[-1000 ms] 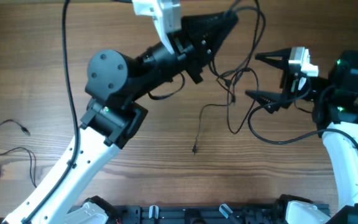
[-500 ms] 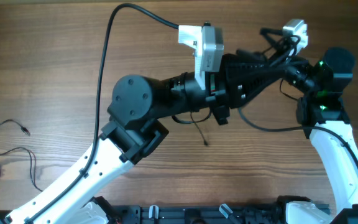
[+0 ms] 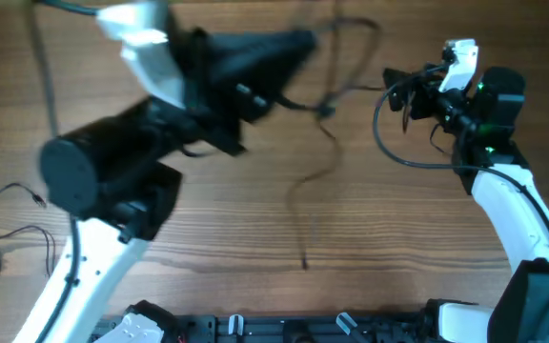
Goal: Untangle cables
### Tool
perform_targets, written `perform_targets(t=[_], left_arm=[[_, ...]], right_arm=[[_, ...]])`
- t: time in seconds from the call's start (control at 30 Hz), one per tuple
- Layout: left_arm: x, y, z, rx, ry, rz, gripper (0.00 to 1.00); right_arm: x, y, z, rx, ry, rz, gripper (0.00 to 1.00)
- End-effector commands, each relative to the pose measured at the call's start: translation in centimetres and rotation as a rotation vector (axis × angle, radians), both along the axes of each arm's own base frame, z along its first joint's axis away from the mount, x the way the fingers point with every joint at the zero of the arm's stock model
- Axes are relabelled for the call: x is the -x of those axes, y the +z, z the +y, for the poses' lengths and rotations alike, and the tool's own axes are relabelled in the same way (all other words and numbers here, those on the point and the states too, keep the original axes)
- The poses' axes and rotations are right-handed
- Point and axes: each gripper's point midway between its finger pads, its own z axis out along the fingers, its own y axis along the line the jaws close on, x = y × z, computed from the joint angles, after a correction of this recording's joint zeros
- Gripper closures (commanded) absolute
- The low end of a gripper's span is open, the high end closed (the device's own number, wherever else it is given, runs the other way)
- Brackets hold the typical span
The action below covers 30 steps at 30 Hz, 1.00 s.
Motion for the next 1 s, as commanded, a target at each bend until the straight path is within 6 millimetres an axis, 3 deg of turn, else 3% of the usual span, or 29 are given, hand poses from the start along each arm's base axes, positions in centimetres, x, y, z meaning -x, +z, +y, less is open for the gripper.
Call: perform_targets(t=[0.0,0.2,0.43,0.6,0.7,0.77,0.83,0.97], left_arm=[[-2.1,1.0,4.8,0.021,0.156,0.012,0.96],[-8.2,-0.9,12.3,0.019,0.402,0.187,0.96],[-12.1,-3.6,20.5,0.035,0.65,0.353,0.96],[-13.4,-6.4,26.8,0.062,0.814,0.505,0.96],[-13.8,-9.6,32.3,0.021,1.021,0.598,0.96],[-13.7,-11.7,34.2,-0.027,1.096,0.657,0.85],[-13.6,-14.4,36.3,-0.103,1.216,0.723,0.95],[-11.9,-19.5,42.1,-0.152,1.568,0.933,0.96]], right_arm=[[-0.1,-0.9,-3.6,0.014,-0.089,0.033,0.0],[0.6,-1.8,-8.8,0.022,-0.201,0.071,0.0],[1.6,-2.6,-11.9,0.01,-0.275,0.108,0.0],[1.6,-2.6,-11.9,0.01,-0.277,0.113,0.0],[1.8,-3.3,-12.6,0.028,-0.319,0.141,0.0],[1.9,-3.3,-12.6,0.029,-0.318,0.143,0.0],[1.9,-3.3,-12.6,0.029,-0.318,0.144,0.0],[2.0,-3.6,-12.6,0.028,-0.321,0.154,0.0]])
